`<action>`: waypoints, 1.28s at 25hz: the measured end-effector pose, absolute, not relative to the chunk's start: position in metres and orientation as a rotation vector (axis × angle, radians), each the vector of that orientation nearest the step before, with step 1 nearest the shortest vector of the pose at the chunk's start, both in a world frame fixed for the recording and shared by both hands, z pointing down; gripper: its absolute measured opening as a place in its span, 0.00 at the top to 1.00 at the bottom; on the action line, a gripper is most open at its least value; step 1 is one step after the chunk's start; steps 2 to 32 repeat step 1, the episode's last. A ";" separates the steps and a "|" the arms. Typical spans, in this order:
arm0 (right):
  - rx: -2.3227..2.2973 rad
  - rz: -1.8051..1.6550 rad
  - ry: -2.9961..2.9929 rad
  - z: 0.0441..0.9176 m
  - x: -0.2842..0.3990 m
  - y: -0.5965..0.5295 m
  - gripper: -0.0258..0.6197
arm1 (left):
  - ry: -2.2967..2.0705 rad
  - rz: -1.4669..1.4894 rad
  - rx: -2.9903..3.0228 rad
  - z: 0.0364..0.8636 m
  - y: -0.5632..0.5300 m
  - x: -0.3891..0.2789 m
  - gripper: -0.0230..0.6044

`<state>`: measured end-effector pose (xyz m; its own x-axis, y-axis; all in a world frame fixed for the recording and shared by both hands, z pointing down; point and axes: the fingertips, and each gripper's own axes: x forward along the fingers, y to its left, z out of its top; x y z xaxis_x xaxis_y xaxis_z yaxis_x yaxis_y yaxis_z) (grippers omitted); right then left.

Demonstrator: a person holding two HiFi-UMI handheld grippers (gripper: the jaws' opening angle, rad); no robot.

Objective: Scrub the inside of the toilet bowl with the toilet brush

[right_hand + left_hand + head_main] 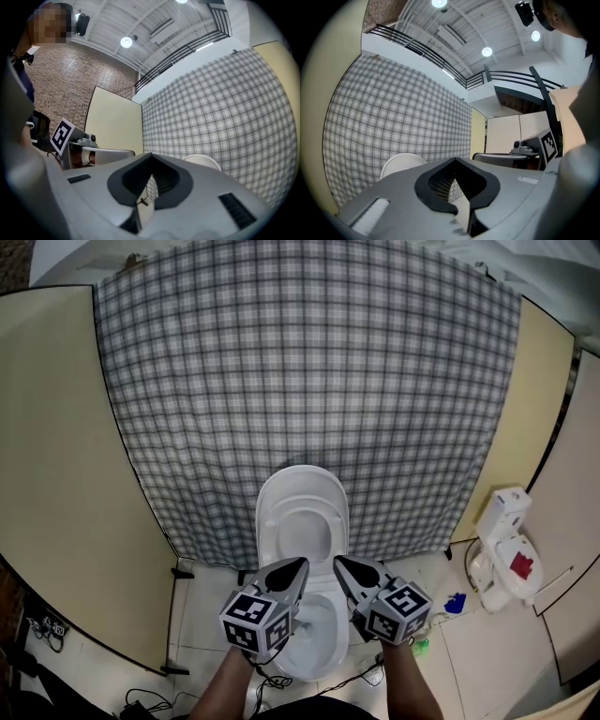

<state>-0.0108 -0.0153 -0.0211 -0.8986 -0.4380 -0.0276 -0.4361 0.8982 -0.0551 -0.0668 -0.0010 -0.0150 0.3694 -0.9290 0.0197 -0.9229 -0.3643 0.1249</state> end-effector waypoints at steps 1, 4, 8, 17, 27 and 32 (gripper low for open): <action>-0.696 -0.071 3.023 -0.021 -0.010 -0.013 0.95 | -1.700 -0.083 2.502 -0.015 0.001 -0.066 0.95; -0.696 -0.071 3.023 -0.021 -0.010 -0.013 0.95 | -1.700 -0.083 2.502 -0.015 0.001 -0.066 0.95; -0.696 -0.071 3.023 -0.021 -0.010 -0.013 0.95 | -1.700 -0.083 2.502 -0.015 0.001 -0.066 0.95; -0.696 -0.071 3.023 -0.021 -0.010 -0.013 0.95 | -1.700 -0.083 2.502 -0.015 0.001 -0.066 0.95; -0.696 -0.071 3.023 -0.021 -0.010 -0.013 0.95 | -1.700 -0.083 2.502 -0.015 0.001 -0.066 0.95; -0.696 -0.071 3.023 -0.021 -0.010 -0.013 0.95 | -1.700 -0.083 2.502 -0.015 0.001 -0.066 0.95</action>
